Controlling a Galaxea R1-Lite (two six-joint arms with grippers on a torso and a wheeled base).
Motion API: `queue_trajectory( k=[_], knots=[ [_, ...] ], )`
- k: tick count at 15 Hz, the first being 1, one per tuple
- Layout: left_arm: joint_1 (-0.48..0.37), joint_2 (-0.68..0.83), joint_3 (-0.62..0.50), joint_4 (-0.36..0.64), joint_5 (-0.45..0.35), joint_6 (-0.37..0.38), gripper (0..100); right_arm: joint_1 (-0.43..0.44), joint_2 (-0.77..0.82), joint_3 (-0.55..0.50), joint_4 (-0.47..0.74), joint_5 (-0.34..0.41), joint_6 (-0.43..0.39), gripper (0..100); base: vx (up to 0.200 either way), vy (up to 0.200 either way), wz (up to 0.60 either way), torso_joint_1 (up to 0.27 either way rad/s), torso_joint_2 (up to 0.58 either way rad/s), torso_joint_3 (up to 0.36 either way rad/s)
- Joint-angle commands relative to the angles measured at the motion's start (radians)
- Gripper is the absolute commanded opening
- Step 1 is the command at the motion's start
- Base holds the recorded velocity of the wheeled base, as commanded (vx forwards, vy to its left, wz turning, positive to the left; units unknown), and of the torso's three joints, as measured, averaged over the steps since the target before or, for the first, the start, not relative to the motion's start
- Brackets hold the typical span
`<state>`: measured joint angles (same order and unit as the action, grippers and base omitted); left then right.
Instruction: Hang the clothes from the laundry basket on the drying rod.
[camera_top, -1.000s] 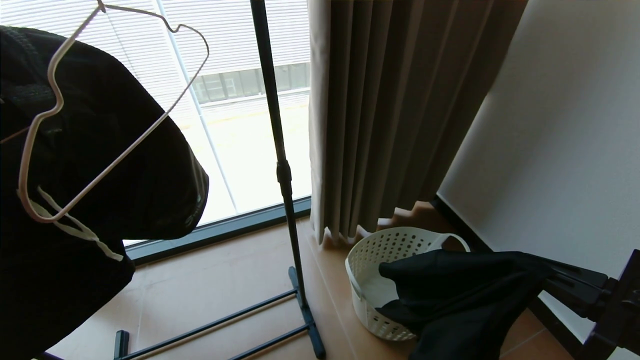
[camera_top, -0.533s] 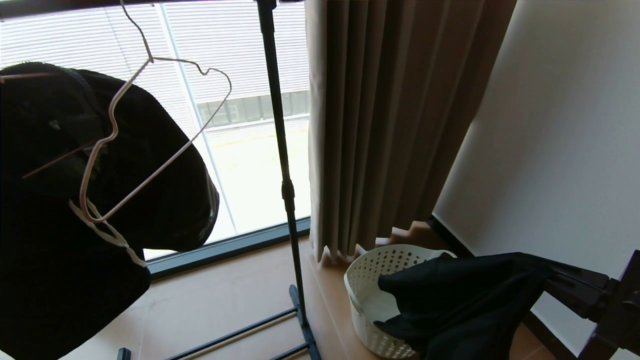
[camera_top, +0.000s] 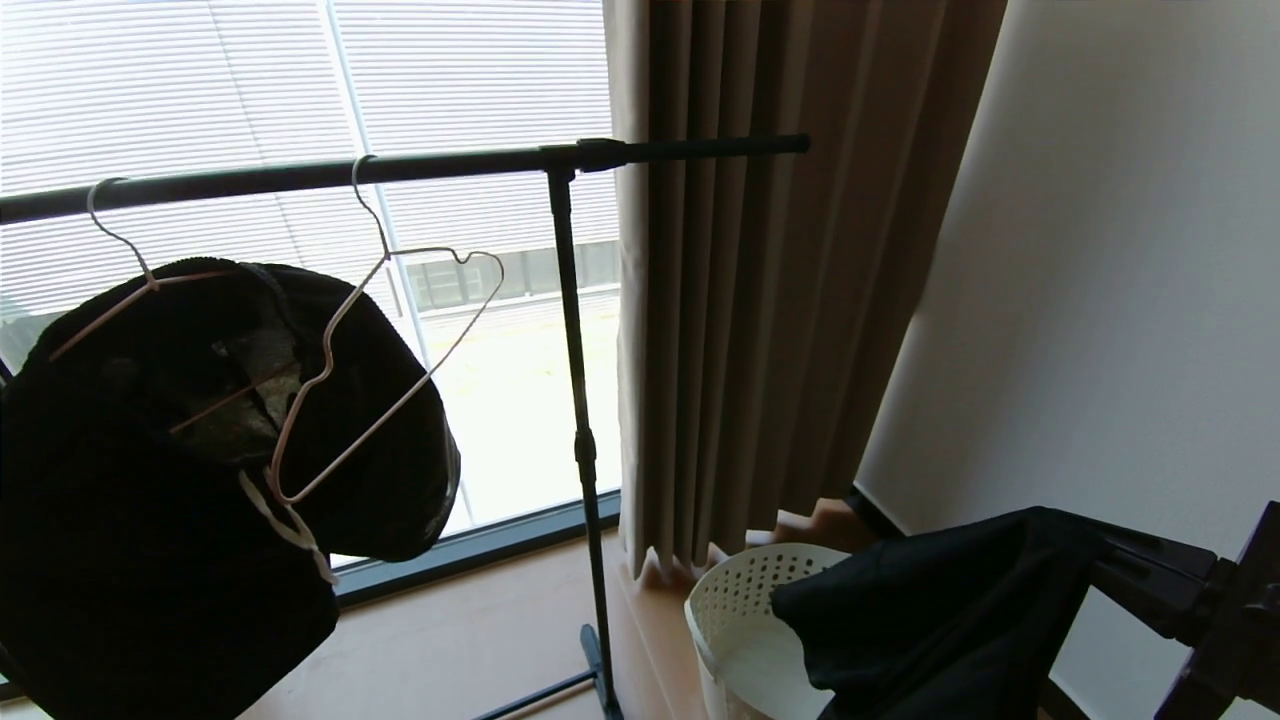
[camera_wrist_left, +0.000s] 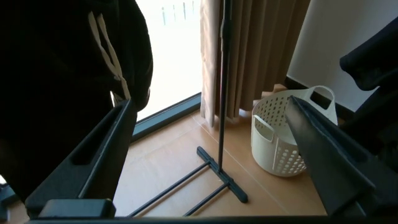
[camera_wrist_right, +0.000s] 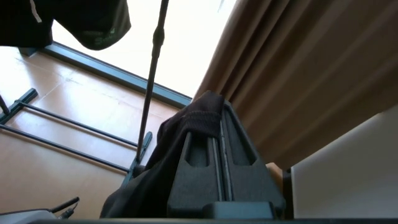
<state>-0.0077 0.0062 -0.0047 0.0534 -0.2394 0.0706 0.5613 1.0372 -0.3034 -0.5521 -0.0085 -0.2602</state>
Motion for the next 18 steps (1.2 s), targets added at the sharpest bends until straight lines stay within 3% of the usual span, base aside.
queue_trajectory(
  k=[1, 11, 18],
  knots=[
    [0.000, 0.001, 0.000, 0.000, 0.000, 0.000, 100, 0.000, 0.003, 0.001, 0.000, -0.001, -0.001, 0, 0.000, 0.000, 0.00, 0.041, -0.12, 0.032],
    [0.000, 0.001, 0.000, -0.001, 0.000, 0.001, 100, 0.000, 0.003, 0.006, 0.000, -0.001, -0.001, 0, 0.000, 0.000, 0.00, 0.004, -0.01, 0.081],
    [0.000, 0.001, -0.001, 0.000, 0.000, 0.003, 100, 0.000, 0.004, 0.004, 0.000, -0.001, -0.001, 0, 0.000, 0.000, 0.00, -0.001, 0.00, -0.051]
  ],
)
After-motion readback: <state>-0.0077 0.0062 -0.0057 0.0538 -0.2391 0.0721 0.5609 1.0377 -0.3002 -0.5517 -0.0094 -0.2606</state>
